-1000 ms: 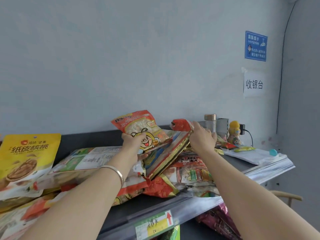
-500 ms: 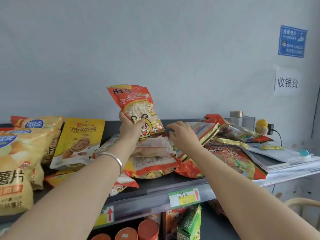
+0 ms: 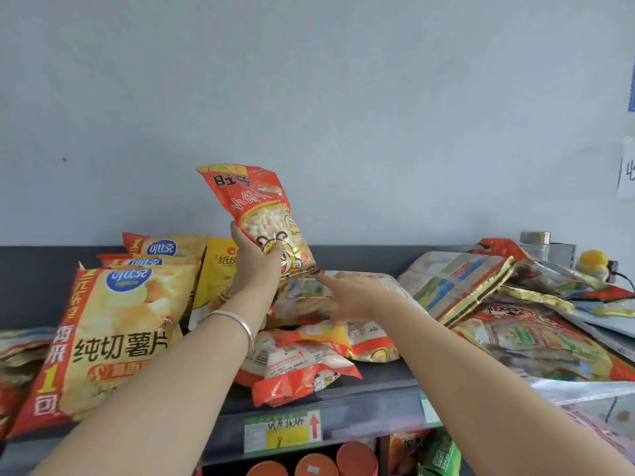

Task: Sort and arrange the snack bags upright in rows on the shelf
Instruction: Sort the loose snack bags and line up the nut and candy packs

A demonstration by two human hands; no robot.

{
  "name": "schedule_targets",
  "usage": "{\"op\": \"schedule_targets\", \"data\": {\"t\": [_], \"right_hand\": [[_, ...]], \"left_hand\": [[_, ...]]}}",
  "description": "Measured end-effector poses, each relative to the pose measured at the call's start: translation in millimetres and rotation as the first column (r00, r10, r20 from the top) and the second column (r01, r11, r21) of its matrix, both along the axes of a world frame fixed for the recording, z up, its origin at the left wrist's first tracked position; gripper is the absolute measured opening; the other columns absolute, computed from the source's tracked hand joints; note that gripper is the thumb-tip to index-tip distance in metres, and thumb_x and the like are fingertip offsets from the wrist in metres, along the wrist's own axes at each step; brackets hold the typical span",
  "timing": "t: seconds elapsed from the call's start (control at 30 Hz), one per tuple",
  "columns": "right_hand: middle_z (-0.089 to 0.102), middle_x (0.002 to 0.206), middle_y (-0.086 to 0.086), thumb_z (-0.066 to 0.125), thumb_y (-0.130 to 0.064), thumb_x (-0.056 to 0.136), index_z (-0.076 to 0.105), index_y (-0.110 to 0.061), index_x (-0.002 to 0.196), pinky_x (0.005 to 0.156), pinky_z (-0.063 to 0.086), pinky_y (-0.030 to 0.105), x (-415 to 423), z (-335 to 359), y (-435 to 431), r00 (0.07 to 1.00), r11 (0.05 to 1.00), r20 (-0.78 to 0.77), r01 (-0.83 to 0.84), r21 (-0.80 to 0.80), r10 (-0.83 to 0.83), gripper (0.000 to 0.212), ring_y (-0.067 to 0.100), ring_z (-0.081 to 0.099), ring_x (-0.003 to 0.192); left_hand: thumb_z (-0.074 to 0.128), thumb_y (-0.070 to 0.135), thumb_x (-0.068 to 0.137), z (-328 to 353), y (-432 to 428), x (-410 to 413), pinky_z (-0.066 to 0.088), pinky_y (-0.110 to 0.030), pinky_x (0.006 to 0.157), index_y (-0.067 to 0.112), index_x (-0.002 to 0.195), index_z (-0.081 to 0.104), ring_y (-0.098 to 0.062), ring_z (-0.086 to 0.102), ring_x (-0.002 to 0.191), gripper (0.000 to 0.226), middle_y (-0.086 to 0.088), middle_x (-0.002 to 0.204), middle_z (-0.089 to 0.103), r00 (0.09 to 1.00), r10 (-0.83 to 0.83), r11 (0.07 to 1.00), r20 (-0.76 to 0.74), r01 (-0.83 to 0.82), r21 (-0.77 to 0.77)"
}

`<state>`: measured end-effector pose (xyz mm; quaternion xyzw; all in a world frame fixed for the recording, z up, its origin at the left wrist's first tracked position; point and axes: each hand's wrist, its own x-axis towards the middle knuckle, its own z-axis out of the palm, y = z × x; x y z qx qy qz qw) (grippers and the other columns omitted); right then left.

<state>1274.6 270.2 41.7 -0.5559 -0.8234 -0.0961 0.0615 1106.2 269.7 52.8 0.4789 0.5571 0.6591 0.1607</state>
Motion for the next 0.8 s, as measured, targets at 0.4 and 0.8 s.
{"op": "schedule_targets", "data": {"t": [0.4, 0.8], "right_hand": [[0.053, 0.129, 0.006, 0.052, -0.013, 0.085, 0.029, -0.030, 0.142, 0.074, 0.045, 0.040, -13, -18, 15, 0.988, 0.971, 0.035, 0.139, 0.196, -0.148, 0.064, 0.032, 0.056, 0.112], [0.063, 0.110, 0.007, 0.048, -0.009, 0.088, 0.047, -0.021, 0.123, 0.062, 0.038, 0.033, 32, 7, 22, 0.822, 0.839, -0.564, 0.360, 0.408, -0.078, 0.037, 0.033, 0.059, 0.093]], "left_hand": [[0.056, 0.033, 0.090, -17, 6, -11, 0.044, -0.052, 0.094, 0.033, 0.147, -0.002, -0.032, 0.052, 0.120, 0.081, -0.002, 0.144, 0.042, 0.999, -0.011, 0.997, 0.031, 0.009, 0.079], [0.058, 0.030, 0.092, 12, 22, 8, 0.035, -0.031, 0.091, 0.021, 0.149, -0.004, -0.027, 0.039, 0.132, 0.085, -0.005, 0.151, 0.028, 0.899, -0.156, 0.964, 0.409, 0.048, 0.261]]}}
